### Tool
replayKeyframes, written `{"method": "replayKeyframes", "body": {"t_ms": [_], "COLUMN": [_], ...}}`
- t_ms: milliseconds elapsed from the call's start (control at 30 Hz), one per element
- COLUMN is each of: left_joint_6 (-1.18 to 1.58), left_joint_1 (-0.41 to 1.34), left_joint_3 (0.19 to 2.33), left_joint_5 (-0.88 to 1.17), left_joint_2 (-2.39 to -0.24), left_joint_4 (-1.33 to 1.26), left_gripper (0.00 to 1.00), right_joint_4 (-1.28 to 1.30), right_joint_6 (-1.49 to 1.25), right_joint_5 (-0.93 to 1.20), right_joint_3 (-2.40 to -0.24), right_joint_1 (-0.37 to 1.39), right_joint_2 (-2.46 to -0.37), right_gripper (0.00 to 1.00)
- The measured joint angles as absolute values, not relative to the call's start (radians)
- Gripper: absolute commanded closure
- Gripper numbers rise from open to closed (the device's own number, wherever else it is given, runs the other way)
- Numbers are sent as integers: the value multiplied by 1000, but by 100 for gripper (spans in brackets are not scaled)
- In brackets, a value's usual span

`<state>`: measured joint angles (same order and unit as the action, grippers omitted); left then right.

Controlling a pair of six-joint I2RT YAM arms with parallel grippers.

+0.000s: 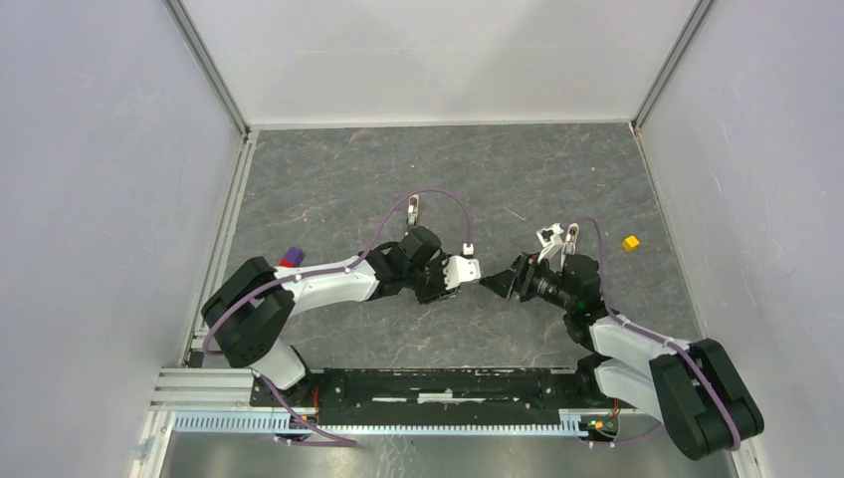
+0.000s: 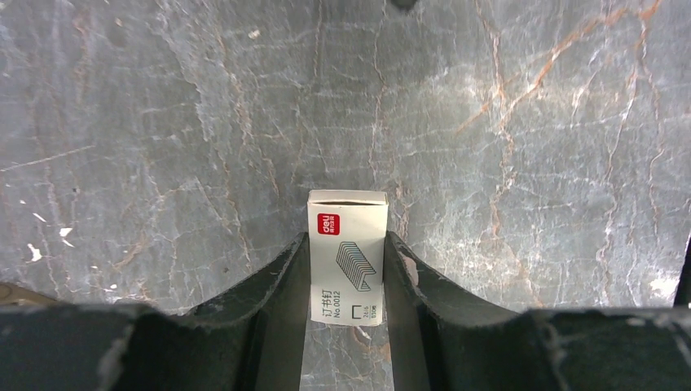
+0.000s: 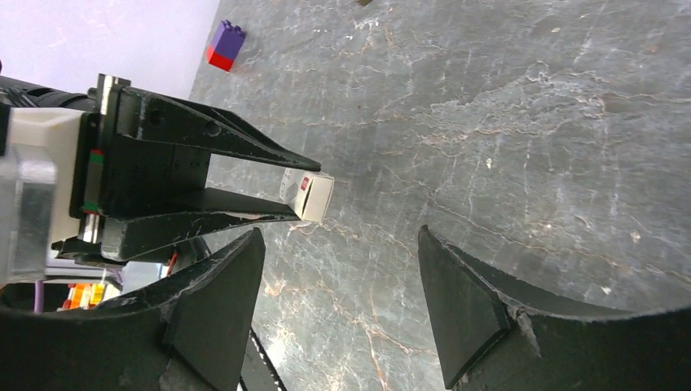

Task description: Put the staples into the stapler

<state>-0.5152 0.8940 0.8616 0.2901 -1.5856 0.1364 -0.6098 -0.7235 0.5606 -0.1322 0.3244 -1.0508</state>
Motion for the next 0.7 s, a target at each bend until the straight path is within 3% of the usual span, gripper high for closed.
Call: {"method": "replayKeyframes", "body": {"t_ms": [267,700], "left_joint_6": [-460,-430], "left_joint_1": [894,893], "left_joint_3": [820,815], "left_joint_5": [321,381], "left_joint_2": [-1522,-1460], "left_joint_4": [39,-18], "left_gripper": [57,57], "right_joint_4": [-808,-875], "right_joint_6": [-817,-857], "right_joint_5": [621,636], "right_joint_3": [-110,-109], "right_joint_1": [342,354], "right_joint_2": [-1179,-1232], "right_gripper": [24,24]}}
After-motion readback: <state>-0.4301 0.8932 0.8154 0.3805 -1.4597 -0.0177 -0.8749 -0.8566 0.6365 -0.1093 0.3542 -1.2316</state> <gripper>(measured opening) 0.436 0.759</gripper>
